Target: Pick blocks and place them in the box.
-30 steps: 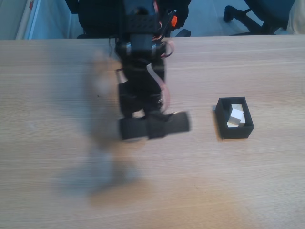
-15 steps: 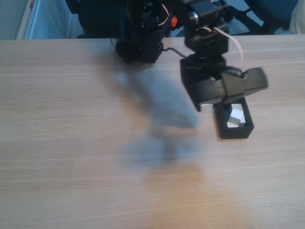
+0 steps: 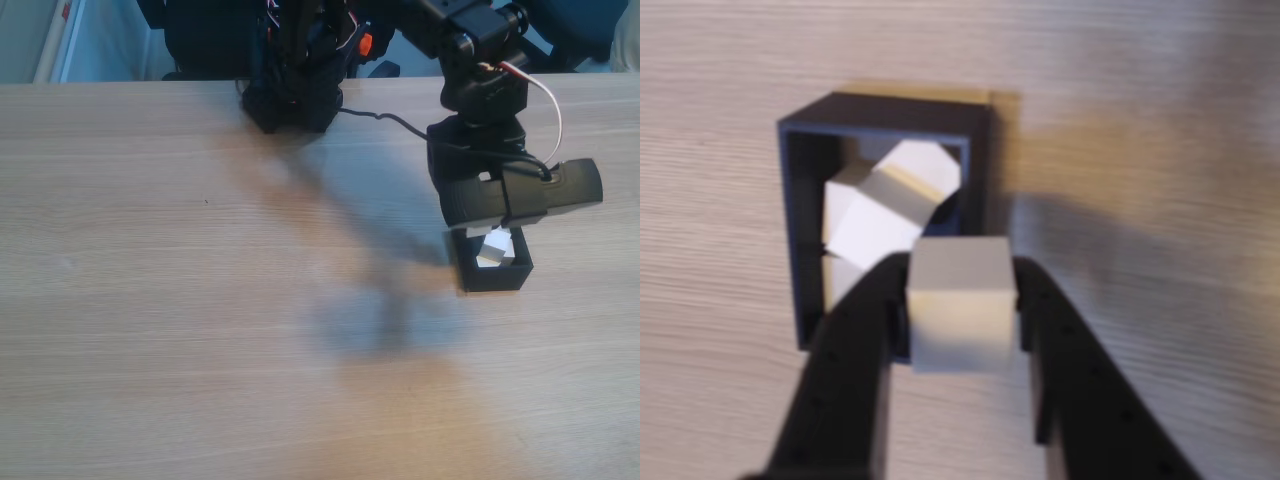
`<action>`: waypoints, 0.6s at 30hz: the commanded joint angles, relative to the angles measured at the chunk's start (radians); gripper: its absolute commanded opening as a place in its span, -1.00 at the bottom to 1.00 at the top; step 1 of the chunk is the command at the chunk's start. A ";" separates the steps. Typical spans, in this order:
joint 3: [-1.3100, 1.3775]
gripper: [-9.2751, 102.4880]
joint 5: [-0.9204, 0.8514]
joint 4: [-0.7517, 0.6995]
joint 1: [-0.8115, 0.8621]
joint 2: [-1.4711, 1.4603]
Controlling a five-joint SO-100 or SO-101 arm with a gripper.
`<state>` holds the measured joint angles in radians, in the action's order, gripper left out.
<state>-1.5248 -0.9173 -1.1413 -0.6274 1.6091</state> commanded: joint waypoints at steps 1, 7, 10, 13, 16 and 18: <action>0.057 -0.80 0.051 -0.031 -0.051 0.021; 0.023 -0.83 0.146 -0.083 -0.150 0.075; 0.017 -0.83 0.155 -0.071 -0.179 0.080; 0.017 -0.82 0.147 -0.055 -0.189 0.075; 0.015 -0.80 0.147 -0.043 -0.187 0.072; 0.014 -0.78 0.153 -0.034 -0.179 0.071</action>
<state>-1.5202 -0.7701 -1.1934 -0.8038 1.6276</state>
